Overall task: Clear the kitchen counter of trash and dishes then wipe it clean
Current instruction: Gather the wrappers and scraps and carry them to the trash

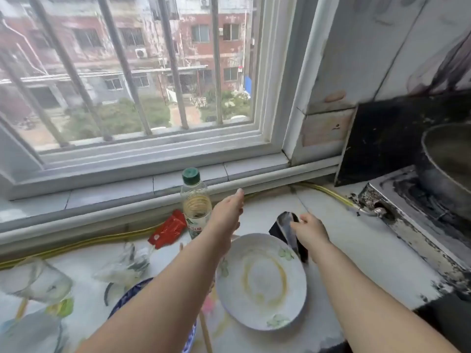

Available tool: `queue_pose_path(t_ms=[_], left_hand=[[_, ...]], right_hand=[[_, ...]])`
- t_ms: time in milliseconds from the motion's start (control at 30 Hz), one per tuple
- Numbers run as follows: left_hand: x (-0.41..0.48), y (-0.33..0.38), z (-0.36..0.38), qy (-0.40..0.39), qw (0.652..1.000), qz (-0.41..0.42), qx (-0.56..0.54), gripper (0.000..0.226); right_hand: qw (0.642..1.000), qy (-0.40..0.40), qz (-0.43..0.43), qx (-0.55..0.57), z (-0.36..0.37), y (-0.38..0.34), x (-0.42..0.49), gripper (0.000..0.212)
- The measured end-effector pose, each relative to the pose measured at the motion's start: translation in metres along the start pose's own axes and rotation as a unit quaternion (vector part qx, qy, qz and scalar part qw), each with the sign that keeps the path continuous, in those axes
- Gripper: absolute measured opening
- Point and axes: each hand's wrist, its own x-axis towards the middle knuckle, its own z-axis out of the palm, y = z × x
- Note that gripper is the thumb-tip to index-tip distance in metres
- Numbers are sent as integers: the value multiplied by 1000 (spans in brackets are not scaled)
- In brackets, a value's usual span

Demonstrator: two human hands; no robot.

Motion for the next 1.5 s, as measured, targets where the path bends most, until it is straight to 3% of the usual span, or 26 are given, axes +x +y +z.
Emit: queue_pose_path(t_ms=[100,200,333,433,567,700,800,1000,1100,1167,1233,1300,1400,1500], left_hand=[[4,-4,-5,12,1000,-5,-9,47],[3,-11,-9,18,1000,-17,-14,48],[-5,-15,-8,44,999,-3,-18,46],[-13,-15,-5,58,998,9,-31,44],[-30,-11,-6,76,994,12,-72,38],[-57,-12,-23,28,996,-1,-80,34],[-74,-12,-46,24,999,-6,-43,30],[-81,-14,-105,207,978,5,-39,15],[-74,-28,-134,295,948,-2,119,7],[-69,-40,-160,320,883,-15,342,23],[-63,-51,-184,299,822,-22,484,44],[-57,-59,-200,251,787,-38,562,54],[-44,-69,-219,187,762,-76,615,57],[-32,-71,-227,165,760,-76,625,34]], right_hand=[[992,27,11,-123,6,-1,12,63],[975,4,11,-223,13,1,16,76],[962,18,-41,-271,16,6,22,55],[986,69,-91,-119,12,-5,17,24],[979,76,-162,94,-7,-37,-4,18],[949,-63,-249,181,-11,-62,-39,21],[939,-164,-285,103,4,-68,-73,21],[904,-302,-285,-98,67,-65,-126,41],[865,-289,-337,-233,93,-67,-136,35],[804,-256,-388,-371,105,-72,-141,31],[735,-245,-419,-474,117,-76,-142,33],[703,-264,-412,-517,125,-79,-143,36],[728,-298,-359,-502,133,-86,-147,41],[773,-297,-325,-456,133,-92,-145,34]])
